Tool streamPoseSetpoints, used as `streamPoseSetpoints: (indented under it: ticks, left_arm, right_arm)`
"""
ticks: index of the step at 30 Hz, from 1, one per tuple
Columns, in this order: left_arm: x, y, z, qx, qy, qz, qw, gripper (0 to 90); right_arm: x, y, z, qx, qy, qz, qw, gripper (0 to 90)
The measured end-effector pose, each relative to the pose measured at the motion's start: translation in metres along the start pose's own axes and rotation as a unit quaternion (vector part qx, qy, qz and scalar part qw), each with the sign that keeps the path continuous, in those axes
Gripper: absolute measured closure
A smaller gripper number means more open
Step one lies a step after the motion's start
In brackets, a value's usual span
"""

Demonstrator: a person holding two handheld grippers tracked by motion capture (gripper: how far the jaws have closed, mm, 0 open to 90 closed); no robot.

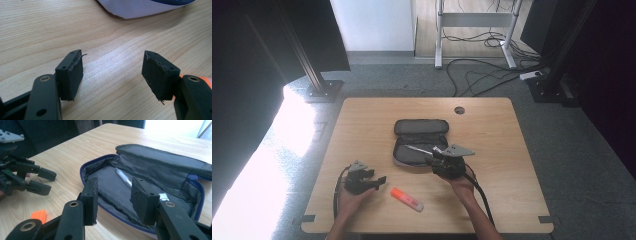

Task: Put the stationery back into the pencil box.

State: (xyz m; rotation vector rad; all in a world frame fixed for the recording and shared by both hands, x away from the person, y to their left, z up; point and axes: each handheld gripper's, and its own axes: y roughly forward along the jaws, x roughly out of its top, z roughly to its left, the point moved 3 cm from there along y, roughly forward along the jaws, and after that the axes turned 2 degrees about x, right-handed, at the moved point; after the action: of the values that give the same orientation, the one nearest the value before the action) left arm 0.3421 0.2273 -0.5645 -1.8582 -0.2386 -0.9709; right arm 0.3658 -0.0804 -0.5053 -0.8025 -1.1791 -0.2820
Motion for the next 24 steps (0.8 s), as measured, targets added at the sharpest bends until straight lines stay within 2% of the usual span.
streamPoseSetpoints:
  ticks: [15,24]
  left_arm:
    - [0.000,0.000,0.000,0.001,0.001,-0.001,1.0000,33.8]
    - [0.000,0.001,0.000,0.001,0.002,-0.002,1.0000,33.9]
  right_arm:
    - [-0.012,-0.007,0.013,0.005,-0.002,0.005,1.0000,48.4]
    - [-0.017,-0.009,0.021,0.022,0.003,0.005,0.9997,46.1]
